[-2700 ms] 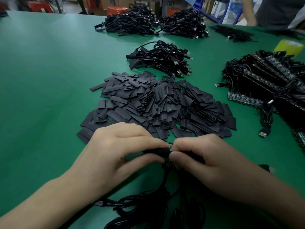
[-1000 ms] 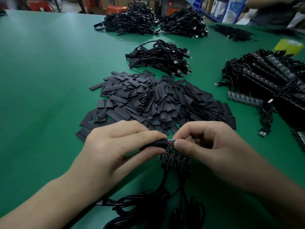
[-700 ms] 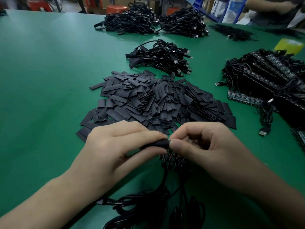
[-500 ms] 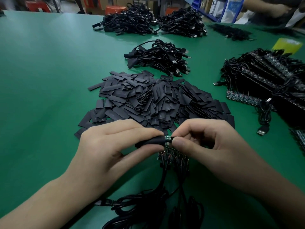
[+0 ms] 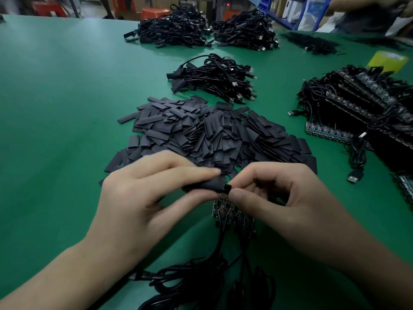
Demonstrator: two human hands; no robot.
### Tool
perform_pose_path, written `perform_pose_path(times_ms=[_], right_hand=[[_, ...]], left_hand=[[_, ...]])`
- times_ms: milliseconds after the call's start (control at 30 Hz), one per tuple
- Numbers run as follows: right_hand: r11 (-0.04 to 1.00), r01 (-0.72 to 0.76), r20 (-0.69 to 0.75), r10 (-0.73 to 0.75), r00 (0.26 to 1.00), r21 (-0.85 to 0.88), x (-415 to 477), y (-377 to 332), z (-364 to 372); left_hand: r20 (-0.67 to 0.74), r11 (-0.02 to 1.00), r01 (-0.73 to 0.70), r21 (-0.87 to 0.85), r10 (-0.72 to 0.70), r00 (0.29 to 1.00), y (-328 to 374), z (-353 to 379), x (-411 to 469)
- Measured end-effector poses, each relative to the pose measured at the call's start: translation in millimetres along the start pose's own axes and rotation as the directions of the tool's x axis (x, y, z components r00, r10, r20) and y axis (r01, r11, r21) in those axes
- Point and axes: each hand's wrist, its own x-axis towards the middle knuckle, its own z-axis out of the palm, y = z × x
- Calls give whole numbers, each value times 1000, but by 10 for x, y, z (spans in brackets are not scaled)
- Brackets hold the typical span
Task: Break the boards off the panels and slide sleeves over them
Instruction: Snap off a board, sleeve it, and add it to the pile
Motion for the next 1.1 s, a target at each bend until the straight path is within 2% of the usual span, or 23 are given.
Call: perform_pose_path(times_ms=[33, 100, 167, 233, 367, 600, 800, 1100], right_hand=[[998, 39, -38, -42, 998, -54, -12, 9, 18], [954, 141, -128, -180, 975, -266, -25, 10, 61], [873, 198, -176, -302, 937, -445, -29, 5, 107], [832, 208, -202, -354, 913, -515, -36, 10, 139], [769, 227, -202, -419, 885, -598, -51, 20, 176], [727, 277, -153, -465, 872, -628, -57, 16, 214], [867, 233, -173, -337, 926, -440, -62, -8, 166], [892, 231, -165, -315, 935, -389, -51, -9, 148]], left_hand=[[-28, 998, 18, 55, -17, 999, -37, 6, 15], [-63, 991, 106, 84, -101, 993, -93, -9, 40], [-65, 980, 196, 24, -194, 979, -95, -13, 61], [-89, 974, 223, -36, -225, 970, -81, 11, 44], [-77, 985, 165, -40, -168, 983, -26, 21, 36], [-11, 990, 132, -56, -133, 991, -2, -4, 37], [-26, 996, 91, 4, -91, 995, 0, -31, 33], [-15, 999, 31, 41, -31, 999, 0, -38, 24]])
